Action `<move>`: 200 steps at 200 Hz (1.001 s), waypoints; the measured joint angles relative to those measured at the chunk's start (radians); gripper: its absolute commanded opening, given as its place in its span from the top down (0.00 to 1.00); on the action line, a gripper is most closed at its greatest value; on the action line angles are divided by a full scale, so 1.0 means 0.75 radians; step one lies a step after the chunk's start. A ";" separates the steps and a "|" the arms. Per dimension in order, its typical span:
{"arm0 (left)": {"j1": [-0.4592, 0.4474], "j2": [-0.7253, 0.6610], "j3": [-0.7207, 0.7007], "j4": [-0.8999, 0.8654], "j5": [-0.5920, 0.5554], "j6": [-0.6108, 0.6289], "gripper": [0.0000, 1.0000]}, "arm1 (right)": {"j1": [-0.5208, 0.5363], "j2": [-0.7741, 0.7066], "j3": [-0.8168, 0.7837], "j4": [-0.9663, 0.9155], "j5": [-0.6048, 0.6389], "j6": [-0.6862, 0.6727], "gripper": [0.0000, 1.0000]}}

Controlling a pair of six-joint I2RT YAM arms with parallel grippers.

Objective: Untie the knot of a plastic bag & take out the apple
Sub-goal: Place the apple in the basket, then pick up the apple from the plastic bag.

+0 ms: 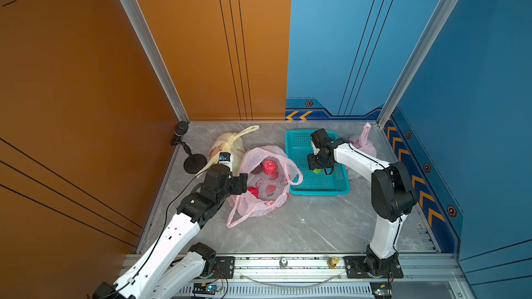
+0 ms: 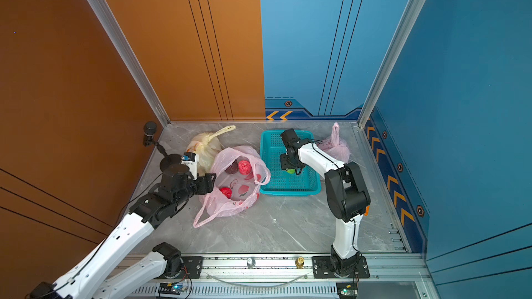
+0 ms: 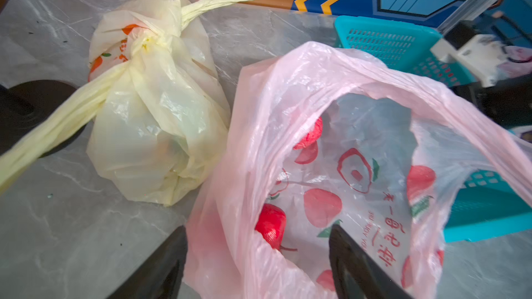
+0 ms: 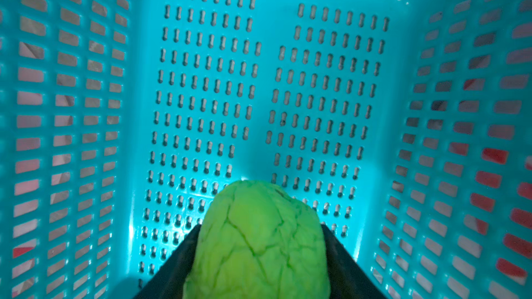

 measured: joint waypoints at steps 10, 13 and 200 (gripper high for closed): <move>0.028 0.090 0.031 0.025 0.014 0.031 0.21 | -0.001 -0.035 -0.011 -0.001 -0.014 0.001 0.28; 0.036 0.111 0.039 0.031 0.019 0.038 0.21 | -0.001 -0.047 -0.014 -0.002 -0.018 -0.003 0.28; -0.086 0.533 0.446 0.041 0.369 0.192 1.00 | 0.672 -0.341 -0.043 0.314 -0.372 0.040 0.44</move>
